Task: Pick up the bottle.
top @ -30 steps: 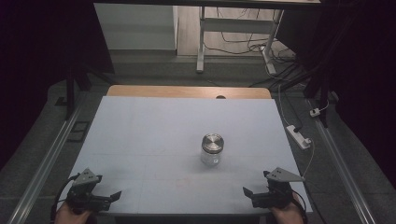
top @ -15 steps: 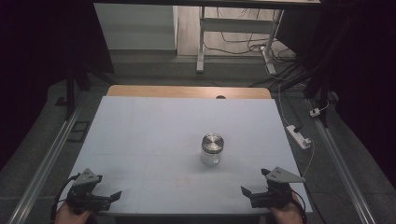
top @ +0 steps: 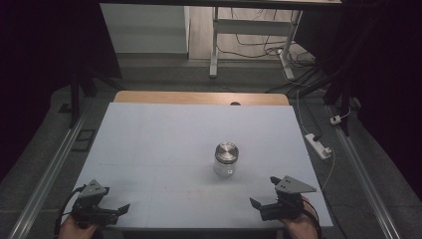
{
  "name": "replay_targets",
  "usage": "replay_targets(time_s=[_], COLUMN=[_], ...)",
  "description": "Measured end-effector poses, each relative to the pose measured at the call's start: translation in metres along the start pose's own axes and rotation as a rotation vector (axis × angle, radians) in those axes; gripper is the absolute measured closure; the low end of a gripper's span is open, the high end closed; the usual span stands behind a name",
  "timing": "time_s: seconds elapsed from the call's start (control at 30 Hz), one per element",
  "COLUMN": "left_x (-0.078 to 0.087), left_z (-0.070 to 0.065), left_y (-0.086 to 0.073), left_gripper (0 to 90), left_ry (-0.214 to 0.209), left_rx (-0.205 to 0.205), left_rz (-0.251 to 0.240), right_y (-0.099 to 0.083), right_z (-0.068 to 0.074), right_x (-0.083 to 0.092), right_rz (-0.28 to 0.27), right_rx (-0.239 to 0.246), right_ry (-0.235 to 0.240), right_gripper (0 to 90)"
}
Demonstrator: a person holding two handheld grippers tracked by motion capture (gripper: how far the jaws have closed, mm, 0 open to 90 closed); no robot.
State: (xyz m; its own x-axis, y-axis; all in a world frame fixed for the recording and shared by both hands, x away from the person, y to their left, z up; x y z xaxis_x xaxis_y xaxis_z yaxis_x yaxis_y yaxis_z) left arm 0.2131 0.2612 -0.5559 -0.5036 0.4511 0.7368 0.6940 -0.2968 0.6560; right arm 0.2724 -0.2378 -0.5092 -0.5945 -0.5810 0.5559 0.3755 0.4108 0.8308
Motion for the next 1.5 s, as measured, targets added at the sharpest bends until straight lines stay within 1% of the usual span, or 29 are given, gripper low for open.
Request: replay_targets(time_s=[0.17, 0.23, 0.27, 0.33, 0.43, 0.63, 0.7, 0.8, 0.93, 1.13, 1.23, 1.33, 1.43, 1.47, 1.5], left_x=[0.000, 0.000, 0.000, 0.000, 0.000, 0.001, 0.001, 0.001, 0.001, 0.001, 0.002, 0.002, 0.002, 0.001, 0.001], left_z=[0.000, 0.000, 0.000, 0.000, 0.000, 0.001, 0.002, 0.002, 0.002, 0.002, 0.002, 0.000, -0.001, -0.001, -0.001], left_y=[0.000, 0.000, 0.000, 0.000, 0.000, 0.000, 0.000, 0.000, 0.000, 0.000, 0.000, 0.001, 0.001, 0.001, 0.001], left_gripper=[2.7, 2.7, 2.7, 2.7, 2.7, 2.3, 2.1, 2.0, 2.0, 2.0, 1.9, 1.0, 0.6, 0.4, 0.4], left_ry=[-0.001, 0.000, -0.001, -0.001, -0.003, -0.008, -0.013, -0.016, -0.018, -0.029, -0.032, -0.047, -0.049, -0.051, -0.051], left_rx=[0.000, 0.001, 0.001, 0.002, 0.007, 0.014, 0.024, 0.025, 0.014, 0.016, 0.013, -0.001, -0.005, -0.008, -0.008], left_rz=[0.000, 0.000, -0.001, -0.001, -0.003, -0.005, -0.006, -0.009, -0.009, -0.018, -0.019, -0.026, -0.026, -0.021, -0.021], right_y=[0.002, 0.004, 0.008, 0.011, 0.015, 0.020, 0.021, 0.025, 0.031, 0.037, 0.038, 0.042, 0.043, 0.044, 0.044], right_z=[0.001, 0.002, 0.005, 0.007, 0.009, 0.010, 0.011, 0.012, 0.012, 0.013, 0.013, 0.010, 0.008, 0.006, 0.005], right_x=[-0.005, -0.006, -0.006, -0.007, -0.009, -0.020, -0.023, -0.029, -0.038, -0.049, -0.053, -0.060, -0.063, -0.068, -0.071], right_rz=[0.002, -0.009, -0.037, -0.052, -0.065, -0.026, -0.012, -0.005, 0.007, 0.023, 0.026, 0.036, 0.042, 0.054, 0.063], right_rx=[0.001, 0.001, 0.012, 0.023, 0.021, 0.019, 0.023, 0.022, 0.012, 0.012, 0.018, 0.005, -0.006, -0.017, -0.017], right_ry=[0.021, 0.028, 0.045, 0.051, 0.070, 0.082, 0.081, 0.087, 0.088, 0.119, 0.116, 0.109, 0.103, 0.104, 0.104], right_gripper=[0.0, 0.0, 0.0, 0.0, 0.0, 0.0, 0.0, 0.0, 0.0, 0.0, 0.0, 0.0, 0.0, 0.0, 0.0])
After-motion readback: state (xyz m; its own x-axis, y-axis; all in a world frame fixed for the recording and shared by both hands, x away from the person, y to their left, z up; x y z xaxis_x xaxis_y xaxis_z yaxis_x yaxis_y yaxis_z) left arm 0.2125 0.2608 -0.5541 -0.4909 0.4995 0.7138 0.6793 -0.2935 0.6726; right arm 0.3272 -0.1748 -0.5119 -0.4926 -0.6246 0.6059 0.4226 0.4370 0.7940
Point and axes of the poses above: each handheld gripper's, and its own axes: x roughly backward along the jaws, y roughly out of its top, z roughly to its left, the point moved 4 cm from there along -x, roughly forward along the jaws, and after that the axes turned 1 degree about -y, right-handed, at the moved point
